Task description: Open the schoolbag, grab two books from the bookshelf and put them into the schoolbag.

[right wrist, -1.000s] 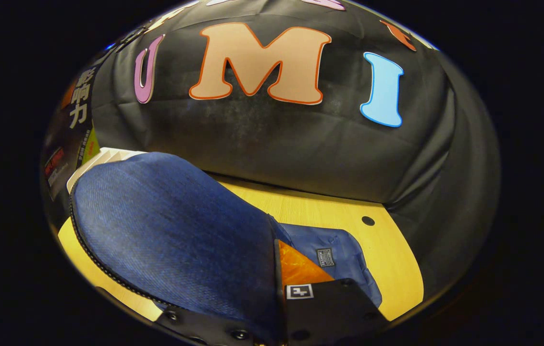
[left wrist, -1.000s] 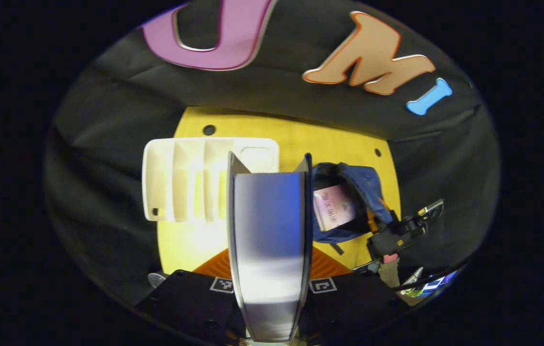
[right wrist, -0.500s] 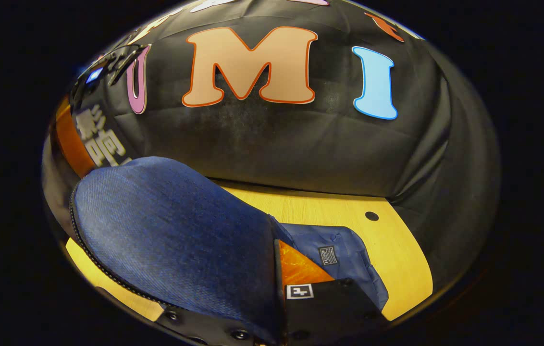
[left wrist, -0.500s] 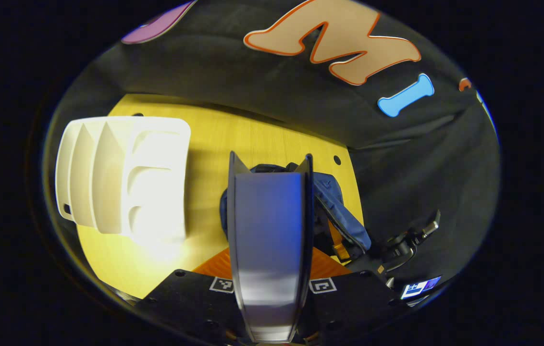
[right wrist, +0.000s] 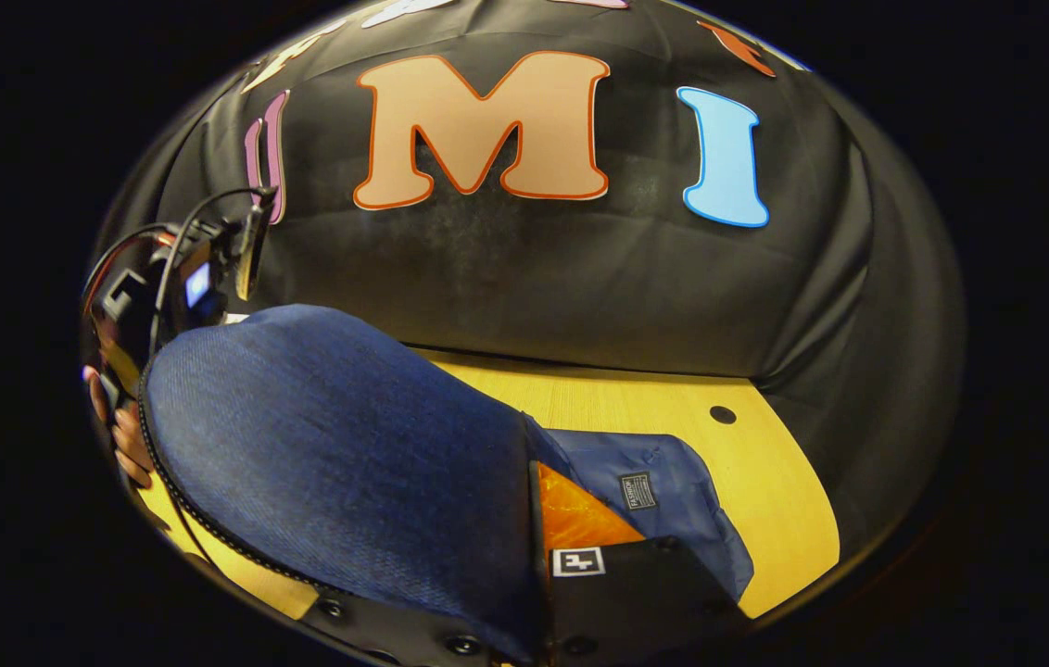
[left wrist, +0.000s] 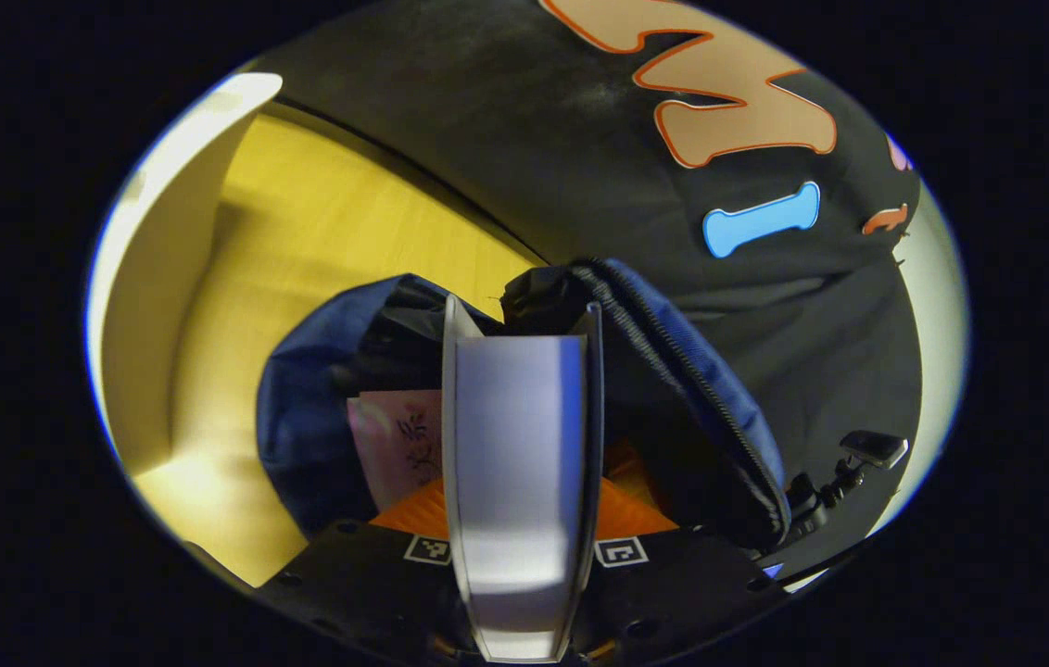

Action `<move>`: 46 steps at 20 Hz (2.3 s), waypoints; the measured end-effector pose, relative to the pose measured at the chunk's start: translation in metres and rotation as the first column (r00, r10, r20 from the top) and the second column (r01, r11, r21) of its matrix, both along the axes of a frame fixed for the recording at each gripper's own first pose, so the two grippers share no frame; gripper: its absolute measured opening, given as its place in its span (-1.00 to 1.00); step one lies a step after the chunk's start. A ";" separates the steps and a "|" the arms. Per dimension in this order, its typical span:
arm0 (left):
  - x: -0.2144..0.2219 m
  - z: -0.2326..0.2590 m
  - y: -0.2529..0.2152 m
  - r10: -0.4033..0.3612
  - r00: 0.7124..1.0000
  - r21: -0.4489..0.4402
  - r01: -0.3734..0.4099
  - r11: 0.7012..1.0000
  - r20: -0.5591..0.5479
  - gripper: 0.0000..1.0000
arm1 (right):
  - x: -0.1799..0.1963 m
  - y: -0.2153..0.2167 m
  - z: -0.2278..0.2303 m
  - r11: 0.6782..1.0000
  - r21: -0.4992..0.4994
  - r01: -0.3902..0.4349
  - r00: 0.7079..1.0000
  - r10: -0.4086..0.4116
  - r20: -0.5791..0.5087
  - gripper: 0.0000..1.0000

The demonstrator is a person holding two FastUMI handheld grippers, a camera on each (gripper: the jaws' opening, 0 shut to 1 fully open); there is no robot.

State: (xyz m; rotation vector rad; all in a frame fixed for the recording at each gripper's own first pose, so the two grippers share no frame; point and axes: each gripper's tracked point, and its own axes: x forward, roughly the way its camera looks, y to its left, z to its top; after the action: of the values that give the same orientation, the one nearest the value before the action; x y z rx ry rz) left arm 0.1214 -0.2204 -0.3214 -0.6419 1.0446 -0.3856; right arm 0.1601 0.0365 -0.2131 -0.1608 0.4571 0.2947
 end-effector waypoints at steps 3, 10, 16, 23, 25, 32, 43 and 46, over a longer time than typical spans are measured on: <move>0.008 -0.018 -0.004 0.053 0.998 -0.085 -0.054 0.995 -0.019 -0.22 | 0.000 0.001 0.000 1.000 -0.012 -0.003 1.000 0.003 0.011 -0.84; 0.015 -0.061 -0.042 0.044 0.997 -0.190 -0.055 0.980 -0.059 -0.23 | -0.007 0.011 -0.001 0.999 -0.035 -0.030 0.999 0.031 0.036 -0.84; 0.009 -0.082 -0.035 -0.020 1.000 0.011 0.020 1.000 -0.006 0.01 | -0.004 0.002 -0.005 1.000 -0.020 -0.001 1.000 0.001 0.005 -0.81; -0.021 -0.038 0.007 -0.038 0.999 0.188 0.030 0.982 0.039 0.92 | -0.026 0.002 -0.010 0.998 0.062 -0.024 0.993 0.031 -0.112 -0.43; -0.035 -0.021 0.025 -0.042 0.997 0.240 0.025 0.971 0.064 0.92 | -0.040 0.004 -0.007 0.996 0.075 -0.043 0.990 0.052 -0.133 0.17; -0.075 0.058 0.081 -0.016 0.991 0.364 -0.035 0.931 0.135 0.91 | -0.104 0.004 0.031 0.992 0.103 -0.068 0.988 0.081 -0.130 0.88; -0.065 0.218 0.125 -0.015 0.863 0.466 -0.258 0.846 0.504 0.89 | -0.116 0.001 0.177 0.961 0.274 0.041 0.984 -0.086 0.154 0.88; -0.048 0.259 0.141 -0.038 0.778 0.500 -0.364 0.786 0.627 0.89 | -0.108 0.005 0.212 0.952 0.305 0.041 0.960 -0.122 0.253 0.84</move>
State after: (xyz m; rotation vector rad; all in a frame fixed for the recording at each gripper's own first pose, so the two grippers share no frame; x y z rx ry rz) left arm 0.0730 -0.0797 -0.0627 -0.0036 0.4148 -0.0595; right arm 0.0518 0.0412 -0.0013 0.1125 0.1446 0.2515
